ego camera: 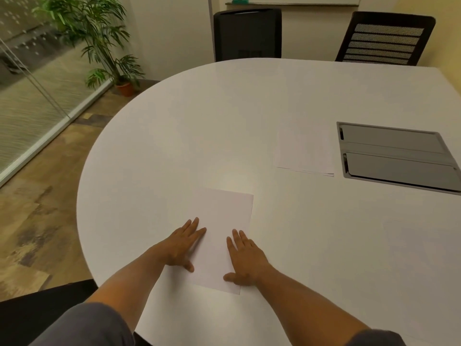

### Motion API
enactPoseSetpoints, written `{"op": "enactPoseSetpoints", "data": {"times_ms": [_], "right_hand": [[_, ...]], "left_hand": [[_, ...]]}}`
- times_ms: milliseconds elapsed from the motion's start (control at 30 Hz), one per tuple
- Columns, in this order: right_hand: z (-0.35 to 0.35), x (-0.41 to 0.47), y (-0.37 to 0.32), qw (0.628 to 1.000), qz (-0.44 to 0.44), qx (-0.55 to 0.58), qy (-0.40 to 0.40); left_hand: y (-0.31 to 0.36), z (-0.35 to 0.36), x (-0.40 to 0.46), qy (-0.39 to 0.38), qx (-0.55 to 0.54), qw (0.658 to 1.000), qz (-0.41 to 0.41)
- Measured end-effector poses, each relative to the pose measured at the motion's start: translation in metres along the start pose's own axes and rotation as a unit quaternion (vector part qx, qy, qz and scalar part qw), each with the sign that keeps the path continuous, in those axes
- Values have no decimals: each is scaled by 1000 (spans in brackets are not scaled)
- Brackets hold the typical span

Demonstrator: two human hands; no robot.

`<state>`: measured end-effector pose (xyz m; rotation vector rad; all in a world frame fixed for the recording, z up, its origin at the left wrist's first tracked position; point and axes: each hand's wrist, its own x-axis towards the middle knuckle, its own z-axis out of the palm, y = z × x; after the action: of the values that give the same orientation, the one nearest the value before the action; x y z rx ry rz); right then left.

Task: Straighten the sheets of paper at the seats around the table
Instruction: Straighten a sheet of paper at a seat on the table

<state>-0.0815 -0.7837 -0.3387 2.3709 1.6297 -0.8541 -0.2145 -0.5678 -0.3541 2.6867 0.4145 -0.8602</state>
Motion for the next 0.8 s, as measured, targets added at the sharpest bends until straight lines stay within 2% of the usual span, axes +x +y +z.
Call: {"op": "enactPoseSetpoints", "data": {"times_ms": [200, 400, 800], "right_hand": [[-3, 4, -4, 1000, 10, -18, -5], [-3, 9, 0, 999, 10, -38, -16], [0, 11, 3, 998, 16, -44, -33]], "left_hand": [[-10, 1, -4, -27, 70, 997, 18], [-19, 3, -4, -16, 112, 993, 20], [-13, -1, -7, -4, 106, 994, 17]]}}
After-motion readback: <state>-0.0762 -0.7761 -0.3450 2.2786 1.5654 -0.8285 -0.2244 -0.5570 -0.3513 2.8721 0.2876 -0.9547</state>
